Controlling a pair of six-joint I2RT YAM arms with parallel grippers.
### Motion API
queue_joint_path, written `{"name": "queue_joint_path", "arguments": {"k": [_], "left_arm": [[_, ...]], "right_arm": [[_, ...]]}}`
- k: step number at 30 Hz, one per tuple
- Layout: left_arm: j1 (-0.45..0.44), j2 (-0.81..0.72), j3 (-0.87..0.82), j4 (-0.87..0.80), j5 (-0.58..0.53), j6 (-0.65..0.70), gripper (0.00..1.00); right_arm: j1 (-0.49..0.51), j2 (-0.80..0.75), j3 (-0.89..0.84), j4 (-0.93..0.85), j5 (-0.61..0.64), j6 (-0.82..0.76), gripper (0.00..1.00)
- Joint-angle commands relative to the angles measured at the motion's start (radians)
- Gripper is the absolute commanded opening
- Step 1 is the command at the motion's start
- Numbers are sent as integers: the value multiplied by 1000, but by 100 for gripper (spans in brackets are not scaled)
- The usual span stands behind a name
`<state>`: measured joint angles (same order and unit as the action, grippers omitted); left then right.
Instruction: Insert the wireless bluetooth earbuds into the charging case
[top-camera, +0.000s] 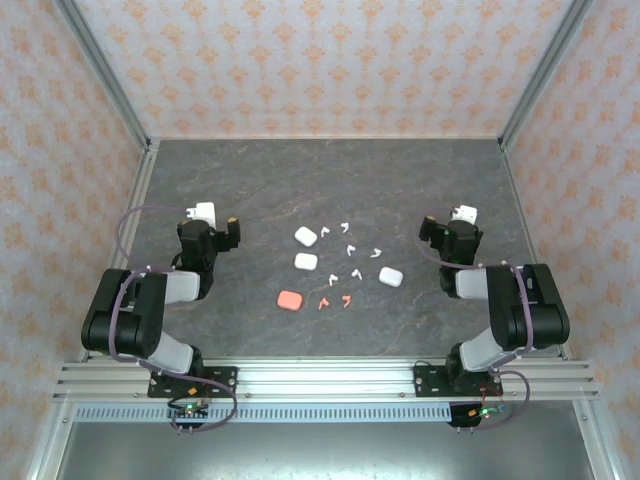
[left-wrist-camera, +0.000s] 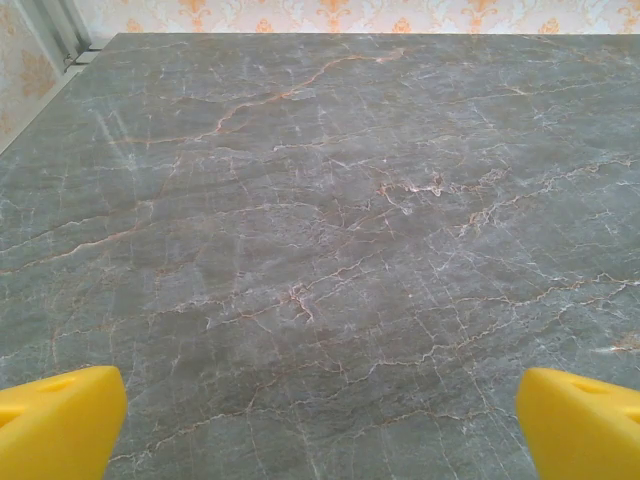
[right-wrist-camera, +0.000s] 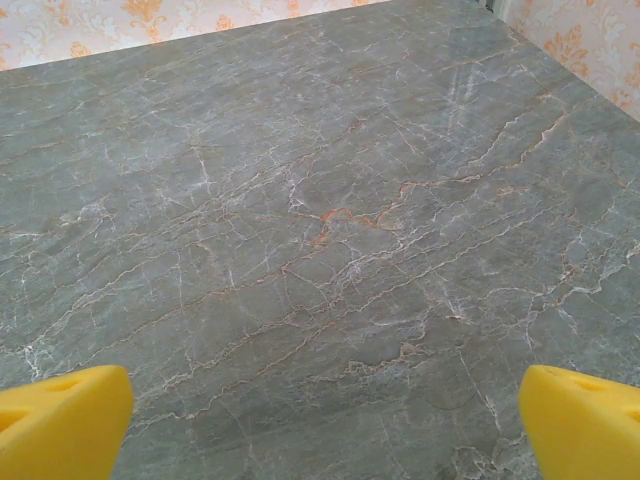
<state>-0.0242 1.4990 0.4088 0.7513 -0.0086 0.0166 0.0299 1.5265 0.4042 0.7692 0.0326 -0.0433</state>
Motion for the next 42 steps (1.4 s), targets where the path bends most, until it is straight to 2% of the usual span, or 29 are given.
{"name": "queue_joint_path", "arguments": {"k": [1,20,23,28,31,36,42], "left_arm": [[-5,-2,18,-11,-28,-2,100],[-5,-3,16,-9,-28,-3,100],[-5,-39,47,-83,-43,-11,100],[-15,-212,90,-282,-92,-25,100],[-15,-329,145,-457,-77,-131,100],[-21,-451,251,-738,77,-354,100],[-71,-535,288,-934,249,-484,100]], "right_arm": [[-5,-3,19,-4,-8,-6,99],[-7,-5,19,-5,-11,-3,99],[-7,-17,27,-26,9,3,99],[-7,-164,150,-359,11,2,99],[-5,-264,211,-540,-3,55,99],[15,-399,310,-836,-113,177,99],[134,-498,351,-1099,-179,226,99]]}}
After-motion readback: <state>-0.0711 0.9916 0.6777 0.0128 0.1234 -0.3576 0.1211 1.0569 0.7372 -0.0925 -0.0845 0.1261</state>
